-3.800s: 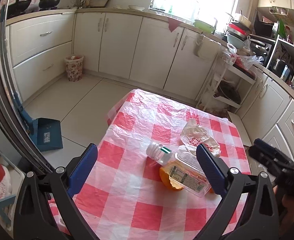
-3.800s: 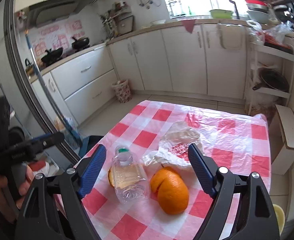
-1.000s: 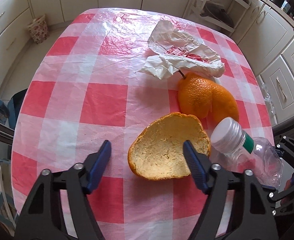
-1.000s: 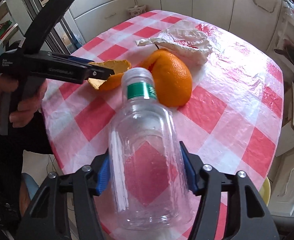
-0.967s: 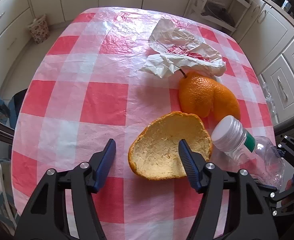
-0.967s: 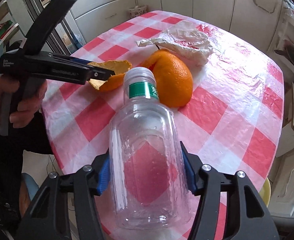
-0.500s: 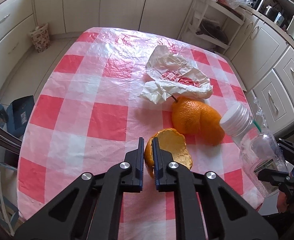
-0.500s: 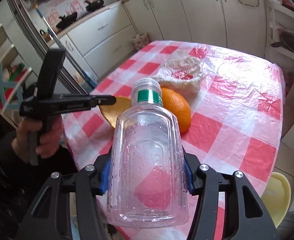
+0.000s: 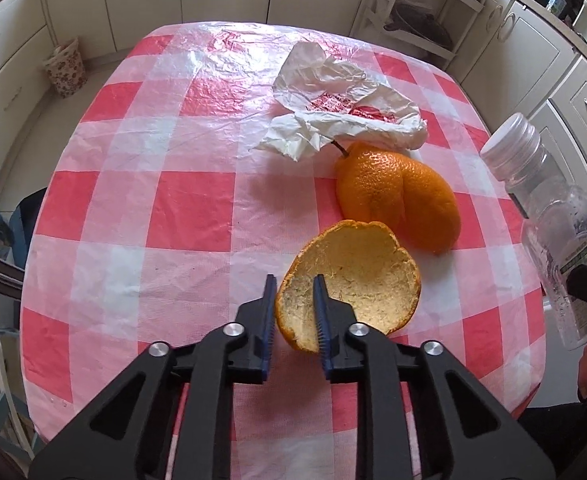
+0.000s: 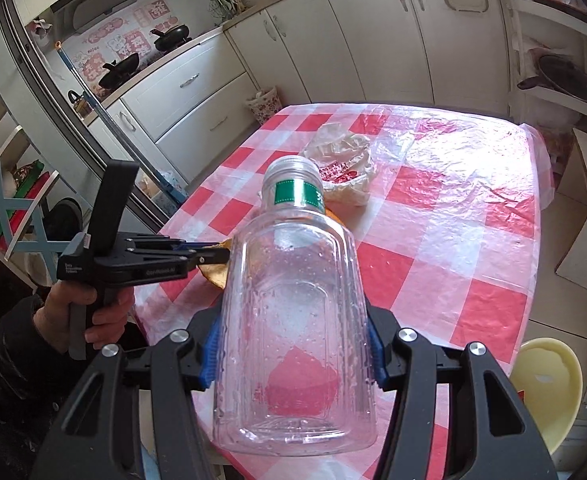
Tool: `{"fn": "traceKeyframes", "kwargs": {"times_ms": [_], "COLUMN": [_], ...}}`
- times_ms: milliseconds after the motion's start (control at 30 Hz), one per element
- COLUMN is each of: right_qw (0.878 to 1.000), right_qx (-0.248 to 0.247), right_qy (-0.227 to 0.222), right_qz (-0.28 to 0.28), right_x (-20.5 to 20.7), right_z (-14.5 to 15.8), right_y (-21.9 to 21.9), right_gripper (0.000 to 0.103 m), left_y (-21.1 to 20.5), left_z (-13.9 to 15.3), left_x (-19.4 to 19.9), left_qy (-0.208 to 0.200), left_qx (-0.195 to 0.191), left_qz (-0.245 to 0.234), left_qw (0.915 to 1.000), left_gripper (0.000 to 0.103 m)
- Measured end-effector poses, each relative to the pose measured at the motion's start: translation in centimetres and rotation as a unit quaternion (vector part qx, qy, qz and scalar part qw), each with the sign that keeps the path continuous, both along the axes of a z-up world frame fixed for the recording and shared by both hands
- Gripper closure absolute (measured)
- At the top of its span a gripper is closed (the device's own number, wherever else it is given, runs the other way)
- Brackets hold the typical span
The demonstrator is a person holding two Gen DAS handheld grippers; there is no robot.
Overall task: Collect trash
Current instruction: 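Grasp the orange peel half with the left tool while the right holds the bottle, then carry the bottle and peel to the yellow bucket and release both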
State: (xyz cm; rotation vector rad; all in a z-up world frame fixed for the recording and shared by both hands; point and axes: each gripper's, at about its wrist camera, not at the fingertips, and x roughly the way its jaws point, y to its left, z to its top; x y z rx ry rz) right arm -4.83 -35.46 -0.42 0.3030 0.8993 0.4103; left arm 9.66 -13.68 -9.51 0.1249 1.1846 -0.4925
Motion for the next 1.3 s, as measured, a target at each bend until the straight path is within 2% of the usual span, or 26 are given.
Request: {"fn": "traceKeyframes", "kwargs": {"times_ms": [100,233,267,300,367,500,867,1067,1300], "right_qw": [1.0,1.0,1.0,1.0,1.0,1.0,1.0,0.996,0.98], "right_qx": [0.0,-0.001,-0.001,0.0,0.0,0.0,0.0,-0.005,0.012], "right_qy": [0.0,0.0,0.0,-0.001,-0.002,-0.003,-0.006,0.01,0.055], "right_qz": [-0.002,0.002,0.002,0.002,0.0,-0.006,-0.028,-0.089,-0.192], "right_x": [0.1,0.1,0.1,0.1,0.1,0.1,0.0,-0.2,-1.5], "right_z": [-0.1,-0.2,-0.2,-0.1,-0.1,-0.1,-0.1,-0.5,-2.5], "right_y": [-0.1,-0.1,-0.1,-0.1,-0.2,-0.5,-1.2,-3.6,-9.3], "right_gripper": [0.048,0.048,0.048,0.048,0.048,0.048,0.048,0.048,0.048], "left_y": [-0.3,-0.7,-0.8,-1.0,-1.2,-1.2,-0.3,0.1,0.3], "left_z": [-0.3,-0.4,-0.4,-0.3,-0.1,0.7,1.9,2.6,3.9], "left_x": [-0.2,-0.6,-0.7,-0.9,-1.1,-1.4,-0.9,-0.7,-0.9], "left_qy": [-0.001,-0.005,-0.007,-0.011,-0.013,-0.025,-0.039,-0.044,-0.05], "left_qx": [0.008,0.012,0.012,0.015,0.009,0.0,-0.021,-0.039,-0.072], "left_qz": [-0.003,-0.015,-0.018,-0.02,-0.03,-0.037,-0.019,-0.011,-0.001], "left_qw": [1.0,0.9998,0.9998,0.9996,0.9994,0.999,0.9988,0.9982,0.9962], "left_gripper": [0.063,0.063,0.071,0.085,0.091,0.095,0.096,0.096,0.096]}}
